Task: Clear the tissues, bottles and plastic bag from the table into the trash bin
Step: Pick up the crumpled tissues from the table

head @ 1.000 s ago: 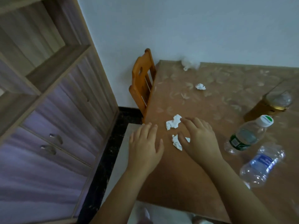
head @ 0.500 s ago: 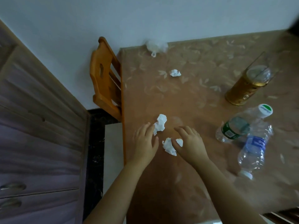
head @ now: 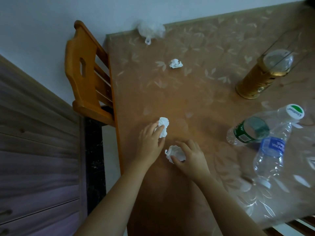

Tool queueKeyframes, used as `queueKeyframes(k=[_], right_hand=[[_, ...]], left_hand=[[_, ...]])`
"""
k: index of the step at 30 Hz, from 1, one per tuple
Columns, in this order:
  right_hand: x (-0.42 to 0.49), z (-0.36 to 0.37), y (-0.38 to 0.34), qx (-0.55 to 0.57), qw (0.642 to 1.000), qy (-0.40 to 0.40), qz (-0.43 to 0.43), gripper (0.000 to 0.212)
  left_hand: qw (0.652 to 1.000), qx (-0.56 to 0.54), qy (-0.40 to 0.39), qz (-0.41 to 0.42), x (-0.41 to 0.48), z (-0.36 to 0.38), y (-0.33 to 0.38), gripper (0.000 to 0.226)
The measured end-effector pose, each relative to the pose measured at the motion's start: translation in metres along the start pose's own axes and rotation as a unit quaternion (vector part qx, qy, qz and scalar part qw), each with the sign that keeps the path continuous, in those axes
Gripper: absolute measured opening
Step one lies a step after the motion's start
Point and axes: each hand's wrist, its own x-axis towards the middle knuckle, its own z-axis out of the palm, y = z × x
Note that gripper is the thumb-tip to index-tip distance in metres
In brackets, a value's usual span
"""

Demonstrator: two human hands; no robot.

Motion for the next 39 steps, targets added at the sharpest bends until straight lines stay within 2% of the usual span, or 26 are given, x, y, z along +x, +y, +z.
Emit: queueKeyframes(k=[4,14,21,25,29,34,39], right_hand=[[-0.001,0.007,0.004,-0.001,1.000,-0.005,-0.013,0.048],[0.000,0.014,0.013,-0.025,0.999,0.024,-0.009,0.038],[-0.003,0.021,0.016,0.001,0.999,0.033,-0.016,0.021],[-0.006,0.026,0.015,0.018,0.999,0.030,-0.015,0.022],[-0.010,0.026,0.010,0.044,0.998,0.041,0.007,0.012],[-0.015,0.022,0.001,0.074,0.995,0.045,0.049,0.019],[-0.020,0.001,-0.016,0.101,0.987,0.097,0.072,0.014]], left_hand=[[1.000,0.000,-0.019,-0.005,0.005,0.008,0.000,0.038],[0.999,-0.028,0.000,-0.037,0.004,0.016,0.001,0.036],[0.996,-0.059,-0.004,-0.068,-0.008,0.018,0.002,0.032],[0.993,-0.069,-0.002,-0.094,-0.016,0.018,0.004,0.030],[0.988,-0.087,-0.003,-0.126,-0.026,0.015,0.006,0.025],[0.972,-0.135,0.007,-0.192,-0.043,0.005,0.010,0.019],[0.967,-0.164,0.041,-0.191,-0.063,-0.015,0.021,0.016]])
